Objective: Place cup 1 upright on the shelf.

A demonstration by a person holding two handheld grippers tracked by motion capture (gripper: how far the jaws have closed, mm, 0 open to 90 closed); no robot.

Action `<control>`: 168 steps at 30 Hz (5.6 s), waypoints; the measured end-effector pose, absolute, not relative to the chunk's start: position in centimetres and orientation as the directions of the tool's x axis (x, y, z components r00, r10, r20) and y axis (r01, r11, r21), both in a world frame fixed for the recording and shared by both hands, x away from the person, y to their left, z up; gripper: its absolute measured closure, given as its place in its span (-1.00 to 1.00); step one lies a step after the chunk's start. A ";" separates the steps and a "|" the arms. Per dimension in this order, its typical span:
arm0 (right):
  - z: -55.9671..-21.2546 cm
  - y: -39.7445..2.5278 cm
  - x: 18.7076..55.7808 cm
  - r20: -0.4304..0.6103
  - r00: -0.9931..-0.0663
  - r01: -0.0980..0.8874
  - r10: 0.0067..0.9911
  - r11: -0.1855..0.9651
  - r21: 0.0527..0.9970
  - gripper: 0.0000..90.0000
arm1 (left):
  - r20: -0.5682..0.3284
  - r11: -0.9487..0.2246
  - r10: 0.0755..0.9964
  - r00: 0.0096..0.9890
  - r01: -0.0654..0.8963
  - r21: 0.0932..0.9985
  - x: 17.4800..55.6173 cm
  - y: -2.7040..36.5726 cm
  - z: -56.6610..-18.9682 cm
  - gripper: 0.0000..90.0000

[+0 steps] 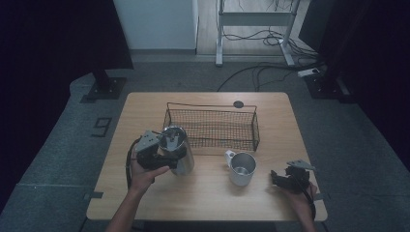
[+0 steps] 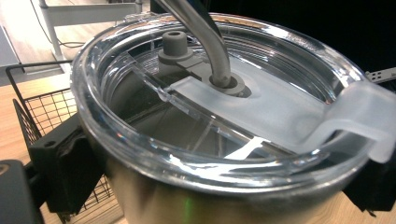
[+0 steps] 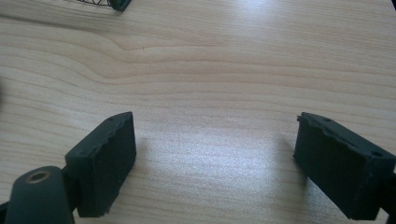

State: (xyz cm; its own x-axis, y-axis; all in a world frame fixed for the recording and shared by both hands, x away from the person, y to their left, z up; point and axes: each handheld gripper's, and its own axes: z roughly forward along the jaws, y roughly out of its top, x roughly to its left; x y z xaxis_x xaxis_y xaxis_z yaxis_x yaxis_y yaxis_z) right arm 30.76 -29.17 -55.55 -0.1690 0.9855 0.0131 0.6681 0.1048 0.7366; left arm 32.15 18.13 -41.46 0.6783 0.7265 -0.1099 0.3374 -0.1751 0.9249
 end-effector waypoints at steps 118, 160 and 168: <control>-55.6 -29.2 30.8 0.012 -0.168 0.666 0.986 0.104 0.739 -0.72 | -0.073 -0.174 0.762 0.644 0.312 0.934 40.6 15.6 -36.3 -0.91; -55.6 -29.2 30.8 0.012 -0.168 0.665 0.986 0.104 0.739 -0.72 | -0.037 -0.219 0.781 0.623 0.329 0.918 44.1 13.4 -36.7 -0.91; -55.6 -29.2 30.8 0.013 -0.168 0.666 0.986 0.104 0.739 -0.72 | -0.034 -0.219 0.788 0.614 0.332 0.917 44.7 13.2 -37.2 -0.91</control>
